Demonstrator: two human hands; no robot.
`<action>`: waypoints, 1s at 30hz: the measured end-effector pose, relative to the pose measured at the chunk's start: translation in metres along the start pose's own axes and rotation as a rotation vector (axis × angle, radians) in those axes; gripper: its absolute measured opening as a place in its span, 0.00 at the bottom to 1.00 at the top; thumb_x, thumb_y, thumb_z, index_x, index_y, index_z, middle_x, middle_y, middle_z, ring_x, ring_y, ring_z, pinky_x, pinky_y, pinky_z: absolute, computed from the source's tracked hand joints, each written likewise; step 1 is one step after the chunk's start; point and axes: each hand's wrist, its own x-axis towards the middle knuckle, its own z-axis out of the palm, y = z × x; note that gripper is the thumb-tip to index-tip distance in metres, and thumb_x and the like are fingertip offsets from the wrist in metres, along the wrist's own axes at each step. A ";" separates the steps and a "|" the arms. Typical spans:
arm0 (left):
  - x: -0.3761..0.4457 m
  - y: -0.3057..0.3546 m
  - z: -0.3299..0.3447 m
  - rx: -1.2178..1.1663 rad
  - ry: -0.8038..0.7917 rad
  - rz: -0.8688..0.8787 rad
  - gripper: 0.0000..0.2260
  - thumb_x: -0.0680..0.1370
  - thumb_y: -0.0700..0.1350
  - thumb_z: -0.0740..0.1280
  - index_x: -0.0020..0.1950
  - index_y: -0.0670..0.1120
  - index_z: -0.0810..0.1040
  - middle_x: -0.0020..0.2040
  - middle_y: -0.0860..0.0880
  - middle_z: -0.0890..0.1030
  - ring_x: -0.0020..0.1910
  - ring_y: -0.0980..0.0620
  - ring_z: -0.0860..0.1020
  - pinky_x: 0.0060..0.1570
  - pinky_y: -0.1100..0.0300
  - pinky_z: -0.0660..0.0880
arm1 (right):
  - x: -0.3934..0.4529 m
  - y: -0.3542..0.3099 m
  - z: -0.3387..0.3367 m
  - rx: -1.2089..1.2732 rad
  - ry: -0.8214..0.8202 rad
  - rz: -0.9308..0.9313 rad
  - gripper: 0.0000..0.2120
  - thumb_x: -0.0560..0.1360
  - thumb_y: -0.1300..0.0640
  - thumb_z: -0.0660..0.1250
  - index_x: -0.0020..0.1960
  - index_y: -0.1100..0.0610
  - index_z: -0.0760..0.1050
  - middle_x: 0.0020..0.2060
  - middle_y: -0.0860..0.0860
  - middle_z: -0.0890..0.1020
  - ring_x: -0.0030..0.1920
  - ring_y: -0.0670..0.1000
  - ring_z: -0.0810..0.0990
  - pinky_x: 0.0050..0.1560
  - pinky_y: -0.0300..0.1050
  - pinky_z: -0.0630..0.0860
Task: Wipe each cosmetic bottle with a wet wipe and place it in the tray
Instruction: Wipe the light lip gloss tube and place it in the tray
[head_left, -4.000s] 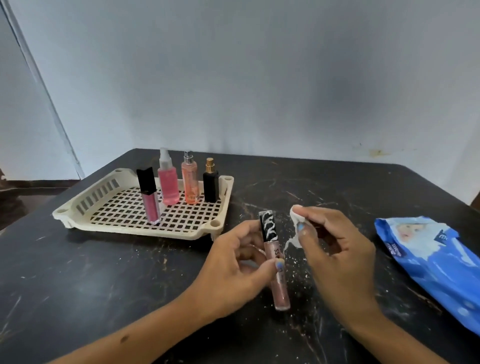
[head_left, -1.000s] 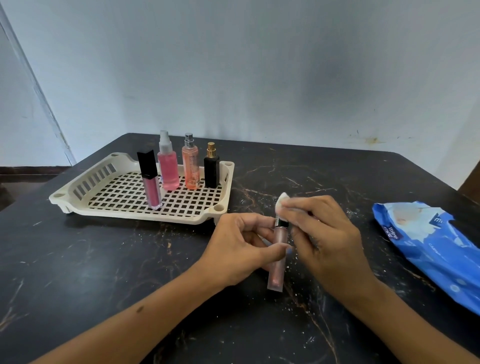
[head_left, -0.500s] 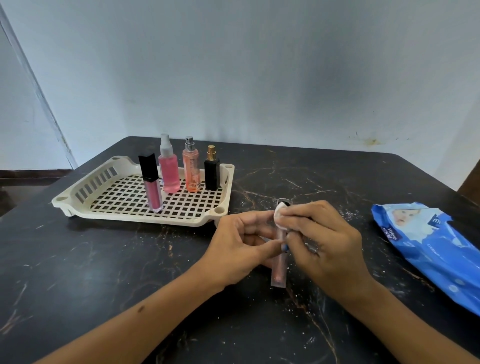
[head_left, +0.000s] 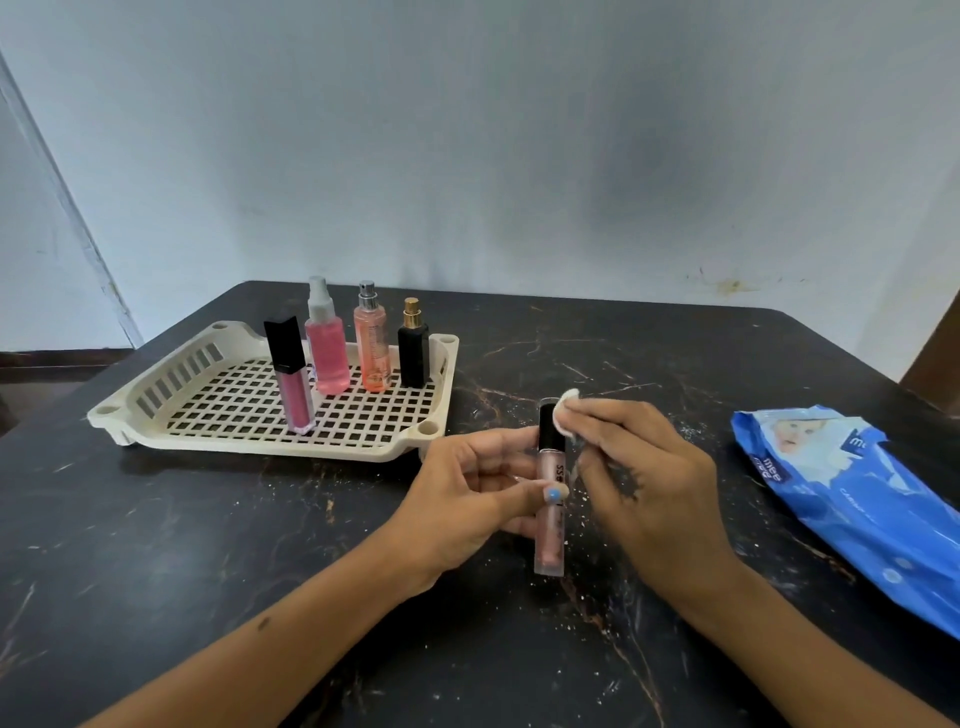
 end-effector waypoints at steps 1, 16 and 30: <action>0.000 0.000 0.000 -0.001 0.003 0.000 0.16 0.69 0.32 0.70 0.55 0.44 0.79 0.44 0.45 0.85 0.41 0.50 0.83 0.37 0.58 0.80 | 0.000 0.000 0.000 -0.006 -0.005 0.003 0.14 0.74 0.63 0.62 0.55 0.64 0.82 0.51 0.54 0.83 0.53 0.46 0.79 0.58 0.32 0.74; -0.001 0.003 -0.001 -0.078 -0.027 -0.001 0.16 0.69 0.37 0.68 0.57 0.45 0.79 0.47 0.45 0.84 0.45 0.49 0.83 0.41 0.57 0.80 | -0.001 -0.005 0.003 -0.003 -0.082 -0.088 0.14 0.74 0.65 0.63 0.58 0.65 0.80 0.55 0.54 0.82 0.55 0.50 0.79 0.59 0.35 0.74; -0.002 0.003 -0.003 -0.065 -0.065 -0.055 0.15 0.67 0.37 0.73 0.53 0.46 0.82 0.50 0.40 0.82 0.46 0.47 0.82 0.42 0.56 0.80 | -0.002 -0.006 0.002 -0.036 -0.046 -0.107 0.12 0.72 0.69 0.66 0.54 0.65 0.82 0.52 0.53 0.82 0.52 0.49 0.78 0.57 0.32 0.73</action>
